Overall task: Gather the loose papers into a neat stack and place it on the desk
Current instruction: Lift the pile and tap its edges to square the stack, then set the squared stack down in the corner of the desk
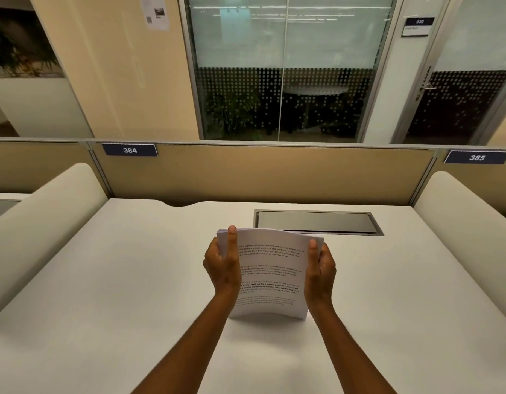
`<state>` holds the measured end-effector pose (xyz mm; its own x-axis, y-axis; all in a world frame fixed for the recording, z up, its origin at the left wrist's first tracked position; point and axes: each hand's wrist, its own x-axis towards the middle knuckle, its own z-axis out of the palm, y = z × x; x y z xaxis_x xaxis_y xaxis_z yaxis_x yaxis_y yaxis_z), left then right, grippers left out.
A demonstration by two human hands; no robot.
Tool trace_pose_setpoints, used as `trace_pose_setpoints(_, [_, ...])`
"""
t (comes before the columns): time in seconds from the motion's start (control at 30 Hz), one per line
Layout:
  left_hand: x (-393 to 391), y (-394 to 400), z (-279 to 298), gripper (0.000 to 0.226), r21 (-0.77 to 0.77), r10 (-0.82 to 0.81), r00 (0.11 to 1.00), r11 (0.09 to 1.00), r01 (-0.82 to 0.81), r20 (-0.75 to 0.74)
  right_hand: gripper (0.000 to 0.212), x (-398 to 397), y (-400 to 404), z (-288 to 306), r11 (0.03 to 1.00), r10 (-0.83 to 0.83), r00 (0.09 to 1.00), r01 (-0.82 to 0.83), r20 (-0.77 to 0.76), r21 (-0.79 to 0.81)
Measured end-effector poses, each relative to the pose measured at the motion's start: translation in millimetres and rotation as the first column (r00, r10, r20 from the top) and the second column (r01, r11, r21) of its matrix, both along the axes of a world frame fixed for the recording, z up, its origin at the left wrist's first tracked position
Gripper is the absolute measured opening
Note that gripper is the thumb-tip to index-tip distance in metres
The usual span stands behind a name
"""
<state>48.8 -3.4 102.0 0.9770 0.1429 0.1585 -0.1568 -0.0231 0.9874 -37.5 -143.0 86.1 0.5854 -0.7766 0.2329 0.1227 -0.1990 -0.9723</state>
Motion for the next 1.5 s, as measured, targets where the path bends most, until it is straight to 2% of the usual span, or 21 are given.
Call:
trace_pose_setpoints(0.1, [0.9, -3.1, 4.7, 0.054, 0.007, 0.043, 0.999, 0.999, -0.043, -0.03, 0.059, 7.7, 4.0, 17.6, 0.986, -0.167, 0.986, 0.167, -0.017, -0.005])
trace_pose_setpoints(0.2, [-0.2, -4.7, 5.8, 0.051, 0.018, 0.052, 0.998, 0.999, -0.051, -0.035, 0.057, 11.2, 6.8, 25.6, 0.967, -0.252, 0.966, 0.254, -0.051, 0.036])
trace_pose_setpoints(0.4, [-1.1, -7.2, 10.8, 0.039, 0.022, 0.039, 0.999, 0.999, -0.039, -0.032, 0.046, 11.9, 10.1, 28.3, 0.956, -0.29, 0.955, 0.292, -0.054, 0.023])
trace_pose_setpoints(0.53, [-2.1, -7.1, 11.2, 0.039, 0.015, 0.021, 1.0, 1.0, -0.02, -0.019, 0.043, 13.3, 9.0, 30.9, 0.955, -0.296, 0.954, 0.296, -0.049, -0.003])
trace_pose_setpoints(0.7, [-7.5, 1.1, 0.9, 0.042, -0.01, -0.101, 0.995, 0.995, 0.101, -0.015, 0.047, 7.6, 10.4, 24.8, 0.973, -0.227, 0.973, 0.225, -0.032, -0.051])
trace_pose_setpoints(0.87, [-17.7, 13.2, -24.5, 0.026, 0.061, -0.213, 0.977, 0.975, 0.214, -0.025, 0.03, -8.0, 15.5, -3.6, 0.999, -0.02, 0.999, 0.018, -0.039, -0.041])
trace_pose_setpoints(1.1, [-26.9, 22.9, -64.7, 0.027, 0.116, -0.293, 0.955, 0.948, 0.297, -0.054, 0.024, -24.9, 14.7, -52.3, 0.994, 0.088, 0.976, -0.099, -0.198, -0.045])
trace_pose_setpoints(1.2, [-27.1, 28.2, -78.6, 0.024, 0.183, -0.297, 0.952, 0.934, 0.306, -0.073, 0.014, -28.9, 9.2, -68.6, 0.99, 0.108, 0.954, -0.128, -0.28, -0.054])
trace_pose_setpoints(1.3, [-25.1, 34.0, -91.7, 0.025, 0.251, -0.288, 0.953, 0.919, 0.303, -0.096, 0.017, -31.0, 3.6, -78.0, 0.988, 0.106, 0.932, -0.138, -0.345, -0.068])
trace_pose_setpoints(1.5, [-17.8, 39.6, -99.2, 0.016, 0.326, -0.229, 0.964, 0.909, 0.261, -0.133, 0.01, -28.7, -7.2, -76.1, 0.994, 0.079, 0.913, -0.105, -0.401, -0.043])
